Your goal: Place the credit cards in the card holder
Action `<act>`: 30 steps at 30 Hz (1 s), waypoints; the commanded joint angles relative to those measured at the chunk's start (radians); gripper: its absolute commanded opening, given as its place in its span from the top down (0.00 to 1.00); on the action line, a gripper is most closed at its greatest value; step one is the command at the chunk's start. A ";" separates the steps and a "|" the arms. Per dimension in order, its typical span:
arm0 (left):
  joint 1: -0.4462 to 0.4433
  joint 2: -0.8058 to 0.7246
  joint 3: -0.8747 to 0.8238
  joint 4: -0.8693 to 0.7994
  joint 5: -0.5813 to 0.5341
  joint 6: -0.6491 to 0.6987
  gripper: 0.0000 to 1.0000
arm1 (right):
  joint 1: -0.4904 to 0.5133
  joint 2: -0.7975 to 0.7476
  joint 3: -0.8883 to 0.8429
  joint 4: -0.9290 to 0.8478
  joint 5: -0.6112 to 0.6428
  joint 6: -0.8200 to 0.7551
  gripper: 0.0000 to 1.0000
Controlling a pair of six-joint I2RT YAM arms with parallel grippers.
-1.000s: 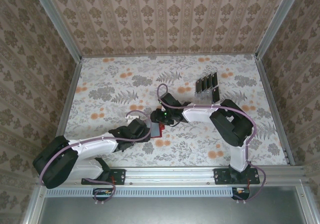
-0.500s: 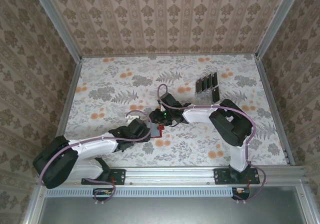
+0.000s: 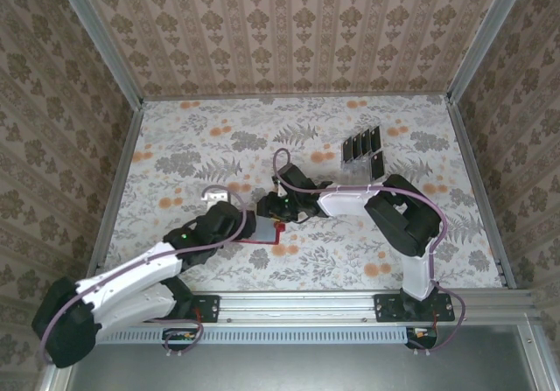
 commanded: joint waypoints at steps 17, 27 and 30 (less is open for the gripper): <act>0.172 -0.237 0.024 -0.155 0.082 0.027 0.00 | 0.141 0.197 0.349 -0.191 0.058 0.012 0.58; 0.254 -0.244 0.007 -0.146 0.174 0.051 0.00 | 0.155 0.087 0.279 -0.142 0.088 -0.038 0.56; 0.268 -0.227 0.009 -0.143 0.193 0.053 0.00 | 0.163 0.037 0.236 -0.153 0.108 -0.053 0.55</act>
